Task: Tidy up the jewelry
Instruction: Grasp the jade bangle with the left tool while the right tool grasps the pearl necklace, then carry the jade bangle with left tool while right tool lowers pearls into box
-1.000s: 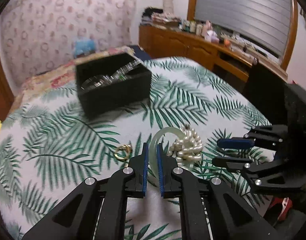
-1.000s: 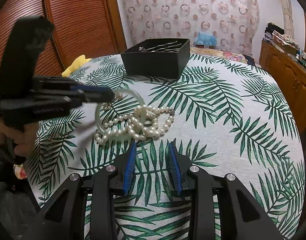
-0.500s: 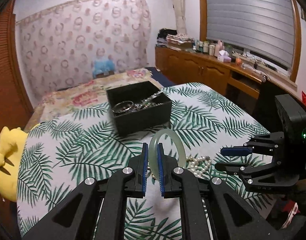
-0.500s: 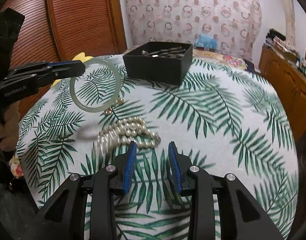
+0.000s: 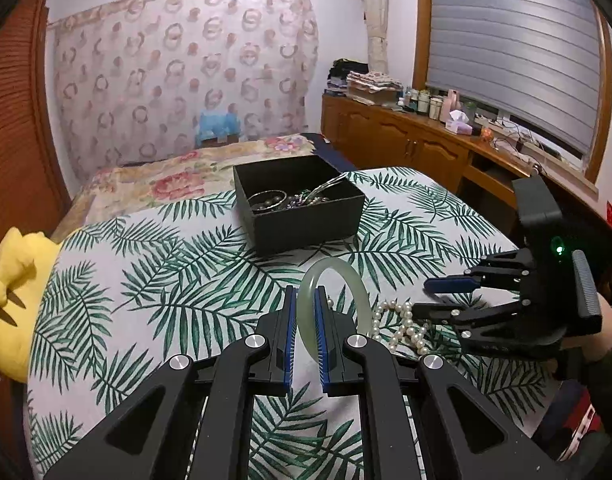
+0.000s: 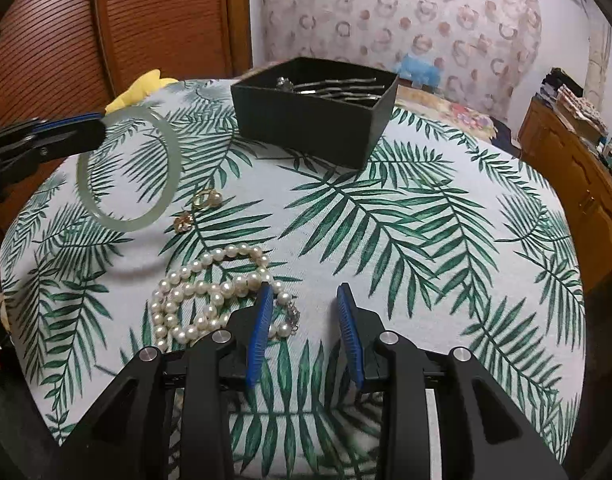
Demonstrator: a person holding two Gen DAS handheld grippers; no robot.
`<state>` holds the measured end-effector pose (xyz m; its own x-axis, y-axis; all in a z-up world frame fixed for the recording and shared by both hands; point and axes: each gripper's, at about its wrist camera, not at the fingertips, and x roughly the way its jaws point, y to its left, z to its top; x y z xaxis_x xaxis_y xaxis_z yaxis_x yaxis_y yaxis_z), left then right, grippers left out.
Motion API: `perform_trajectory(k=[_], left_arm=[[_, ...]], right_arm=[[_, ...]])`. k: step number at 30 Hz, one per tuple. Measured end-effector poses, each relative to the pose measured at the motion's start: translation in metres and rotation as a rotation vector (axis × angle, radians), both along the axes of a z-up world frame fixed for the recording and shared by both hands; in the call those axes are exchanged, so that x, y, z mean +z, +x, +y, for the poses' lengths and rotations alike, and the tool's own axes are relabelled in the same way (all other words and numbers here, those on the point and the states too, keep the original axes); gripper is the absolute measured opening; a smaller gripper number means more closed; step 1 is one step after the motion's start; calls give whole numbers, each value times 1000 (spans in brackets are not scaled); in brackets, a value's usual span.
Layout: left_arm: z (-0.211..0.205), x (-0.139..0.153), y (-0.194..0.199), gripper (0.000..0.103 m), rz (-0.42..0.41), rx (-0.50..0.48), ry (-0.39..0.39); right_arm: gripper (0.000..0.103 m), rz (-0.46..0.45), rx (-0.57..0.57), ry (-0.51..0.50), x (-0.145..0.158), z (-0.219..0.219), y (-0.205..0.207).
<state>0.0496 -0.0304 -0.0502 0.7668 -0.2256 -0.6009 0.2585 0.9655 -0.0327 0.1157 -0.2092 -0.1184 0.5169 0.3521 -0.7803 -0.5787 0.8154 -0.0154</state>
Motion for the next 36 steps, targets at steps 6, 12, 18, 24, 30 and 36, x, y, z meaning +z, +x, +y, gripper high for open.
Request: perform_trajectory(k=[6,12,18,24,30,36], left_arm=[[4,0,-3,8,-5,11,-4],[9,6,-5,8,-22,28,-8],[14,16,-5,8,-43,41,-18],[13,25,-3,8,-63,46,-21],[12,34,4,8,-82,43,-10],[11,42,18,8,-96,42,-2]], right_arm=[[7,-30,13,-23,0,5,-3],[7,-52,3,32,17,-5,-10],[7,-161,4,94,69,-10,-20],[7,-247,19,135,115,-11,-22],[7,-318,5,144,150,-8,-10],[7,-364,3,162,175,-4,6]])
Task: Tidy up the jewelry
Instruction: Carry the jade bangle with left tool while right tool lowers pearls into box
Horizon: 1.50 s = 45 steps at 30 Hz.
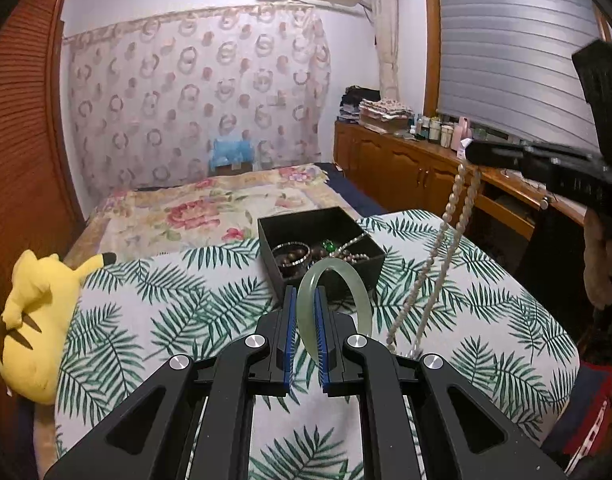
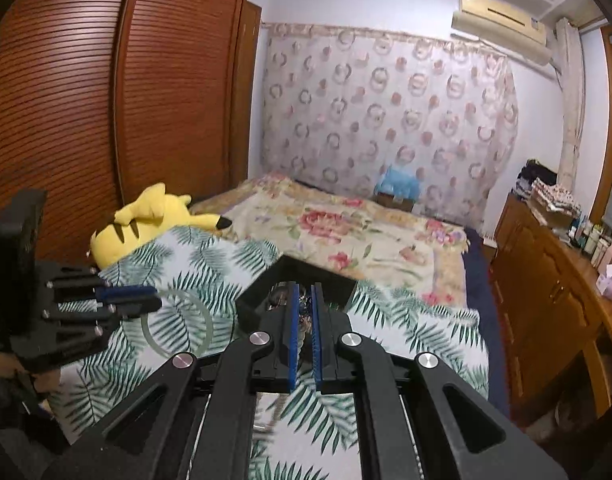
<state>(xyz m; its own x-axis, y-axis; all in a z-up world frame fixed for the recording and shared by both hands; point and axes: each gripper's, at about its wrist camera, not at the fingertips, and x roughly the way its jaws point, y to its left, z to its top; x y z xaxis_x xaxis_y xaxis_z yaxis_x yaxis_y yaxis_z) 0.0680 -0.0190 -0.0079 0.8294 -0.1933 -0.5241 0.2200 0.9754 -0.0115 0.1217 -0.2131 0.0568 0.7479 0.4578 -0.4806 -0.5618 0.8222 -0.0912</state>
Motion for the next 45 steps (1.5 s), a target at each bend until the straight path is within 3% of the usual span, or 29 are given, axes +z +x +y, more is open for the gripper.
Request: perform_trajectory(k=[21,30,37,45], left_arm=[[10,15,69,8,10,17,17],[8,15,101,8,28,7,10],[8,6,123,8,50,11,19],[6,-6,140,8,80,14,29]], right_arm=[[7,-110,10,14,86,14,71],[7,-107,30,1,97,27,109],[7,-66,38,-11,81,36,134],[7,98,51,-20,8,51,167]])
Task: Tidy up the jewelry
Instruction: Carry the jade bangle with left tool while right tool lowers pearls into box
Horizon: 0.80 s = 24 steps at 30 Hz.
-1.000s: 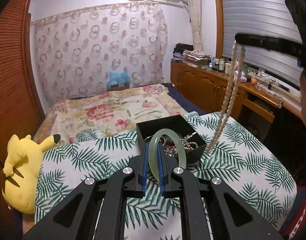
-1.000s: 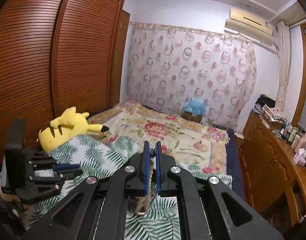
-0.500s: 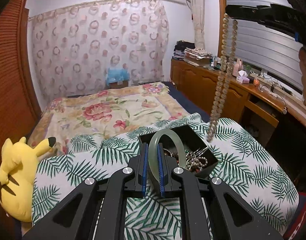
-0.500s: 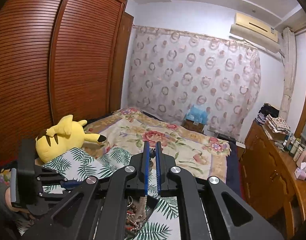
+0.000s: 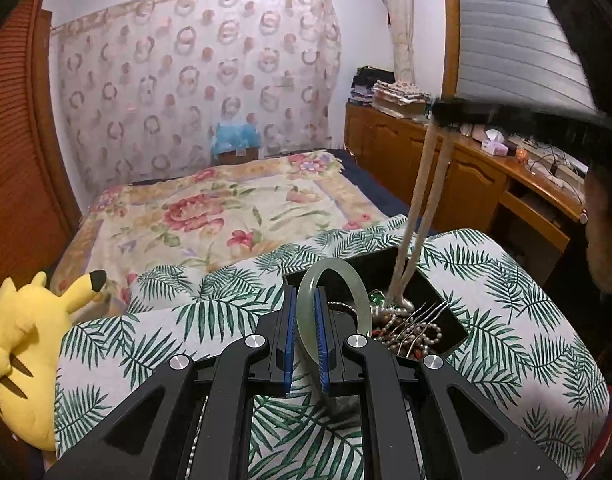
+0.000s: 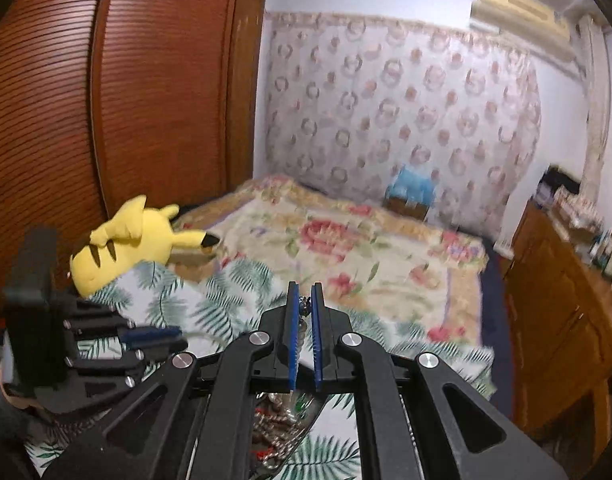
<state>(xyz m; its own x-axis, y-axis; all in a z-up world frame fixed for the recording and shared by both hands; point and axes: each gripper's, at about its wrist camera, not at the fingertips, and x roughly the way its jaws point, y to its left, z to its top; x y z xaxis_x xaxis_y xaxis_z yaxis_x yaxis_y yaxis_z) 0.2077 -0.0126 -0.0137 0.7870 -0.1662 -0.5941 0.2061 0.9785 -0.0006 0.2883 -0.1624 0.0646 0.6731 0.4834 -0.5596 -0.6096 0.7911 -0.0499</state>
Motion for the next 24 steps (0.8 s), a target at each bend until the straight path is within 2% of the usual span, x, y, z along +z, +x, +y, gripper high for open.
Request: perform_trajectory(k=[3,7,24], left_arm=[[-1,-3,5,8,7,0,3],[-3,-7,11,8,18,-3,5],[-26,-16,32,8,72,-70,-21]], right_arm=[[8,60,4,4,-24,0,6],[8,79,6,9,-39,0,2],[9,132,-33,24,-73,-30,-21]])
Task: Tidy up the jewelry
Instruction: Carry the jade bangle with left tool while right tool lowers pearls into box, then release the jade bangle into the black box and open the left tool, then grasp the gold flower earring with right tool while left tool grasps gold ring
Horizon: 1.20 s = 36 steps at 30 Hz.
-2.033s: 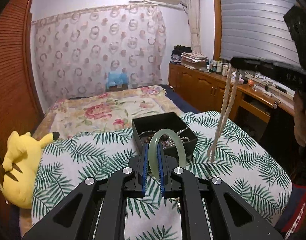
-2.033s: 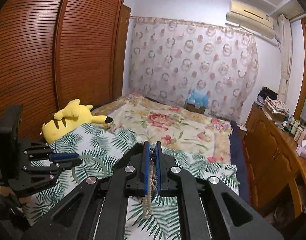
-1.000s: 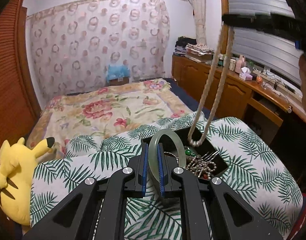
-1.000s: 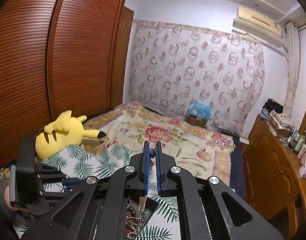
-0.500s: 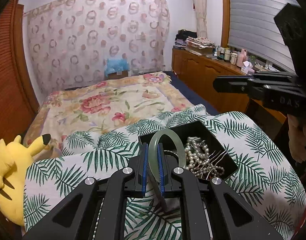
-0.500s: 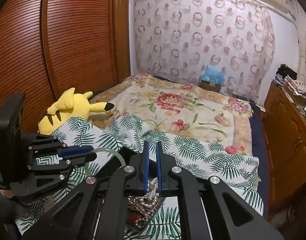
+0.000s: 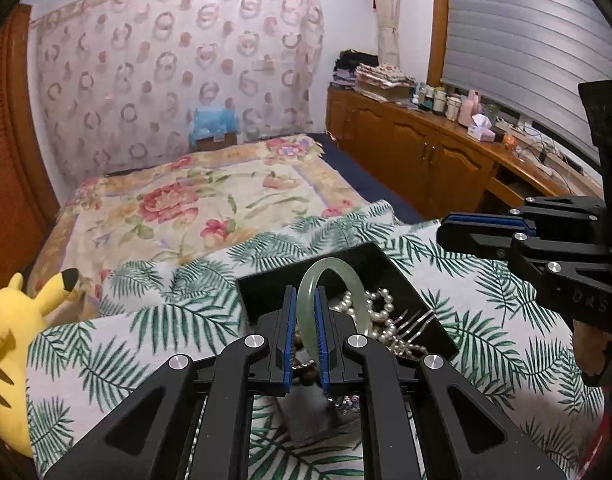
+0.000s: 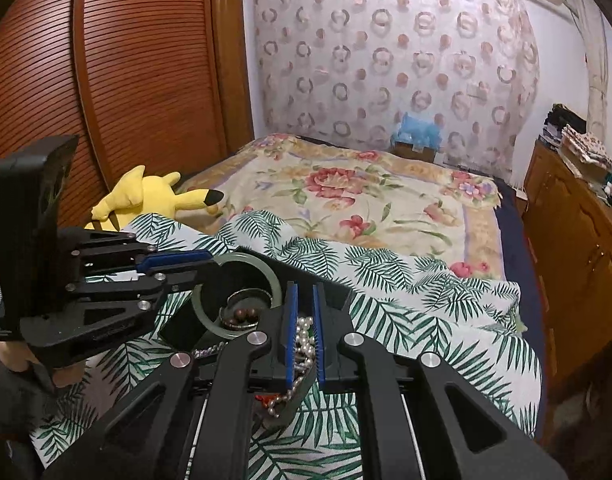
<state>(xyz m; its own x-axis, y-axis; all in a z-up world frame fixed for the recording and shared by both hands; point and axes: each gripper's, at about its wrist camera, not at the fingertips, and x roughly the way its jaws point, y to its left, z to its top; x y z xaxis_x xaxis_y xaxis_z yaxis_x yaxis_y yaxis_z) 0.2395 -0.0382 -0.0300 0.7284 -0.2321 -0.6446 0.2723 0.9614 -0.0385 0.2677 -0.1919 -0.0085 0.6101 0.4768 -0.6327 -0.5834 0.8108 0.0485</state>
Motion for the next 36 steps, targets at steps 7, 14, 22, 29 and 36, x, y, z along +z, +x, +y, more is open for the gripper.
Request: perform_trajectory(k=[7,14,22,29,36], left_arm=[[-3,0,-11,11,-4,7,27],[-5,8,-49,25,-49,12,64],[-1,9,-89,34,-63,21,68],[10,3,-120,40,-52,31,56],[26,-8,-148,60,-35,44,39]], right_arm=[[9,-11,-6,3,-1,-7,-19],[9,-13,-13,15,-5,-15,-49],[9,-11,-21,20,-13,-19,-88],[9,2,-20,20,-24,-17,-117],[24,44,-8,26,-43,-10,-132]])
